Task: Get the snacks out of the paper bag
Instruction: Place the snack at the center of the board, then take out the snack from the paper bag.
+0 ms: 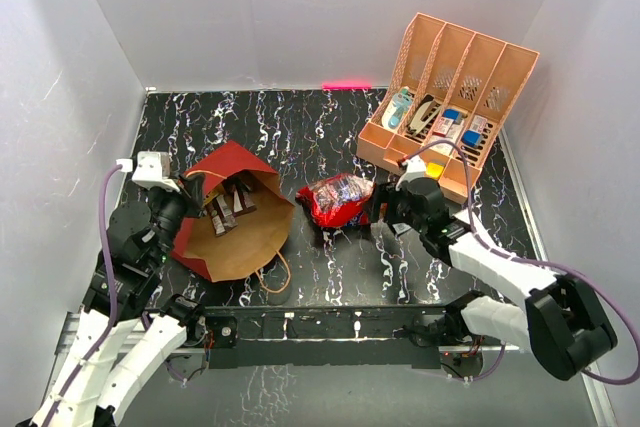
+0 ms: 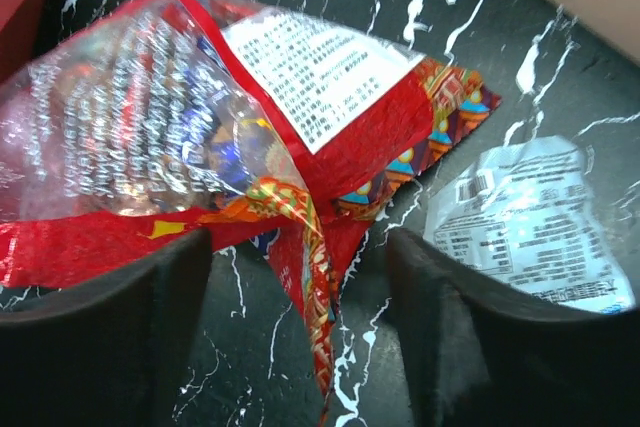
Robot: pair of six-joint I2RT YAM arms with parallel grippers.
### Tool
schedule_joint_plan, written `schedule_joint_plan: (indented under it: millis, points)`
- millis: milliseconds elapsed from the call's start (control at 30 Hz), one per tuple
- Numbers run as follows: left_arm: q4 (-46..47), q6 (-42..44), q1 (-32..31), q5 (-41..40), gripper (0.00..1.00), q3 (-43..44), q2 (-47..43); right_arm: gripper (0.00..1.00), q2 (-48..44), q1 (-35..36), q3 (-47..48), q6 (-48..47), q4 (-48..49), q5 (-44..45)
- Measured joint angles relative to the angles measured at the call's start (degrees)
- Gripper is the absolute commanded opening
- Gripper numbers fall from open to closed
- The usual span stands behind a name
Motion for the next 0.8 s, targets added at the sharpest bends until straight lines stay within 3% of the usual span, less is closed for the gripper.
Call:
schedule_joint_plan:
  millis: [33,67,200,367,633,800]
  points:
    - [-0.2,0.0,0.0,-0.1,0.00,0.1,0.0,0.97,-1.1,0.0,1.0,0.2,-2.2,0.6]
    - [-0.3,0.1,0.0,-0.2,0.00,0.2,0.0,0.98,-2.3,0.1,2.3,0.7,-4.5,1.5]
    - [-1.0,0.2,0.0,-0.5,0.00,1.2,0.4,0.98,-7.5,0.3,8.3,1.7,-12.6,5.3]
    - [-1.0,0.2,0.0,-1.1,0.00,1.7,1.1,0.98,-15.4,0.3,9.4,2.4,-15.7,7.1]
    - [-1.0,0.2,-0.6,-1.5,0.00,1.7,1.8,0.99,-16.1,1.4,8.5,-1.7,-12.2,-2.7]
    - [-1.0,0.2,-0.7,-1.7,0.00,1.7,2.0,0.99,-14.5,13.4,8.4,-10.1,-5.1,-4.3]
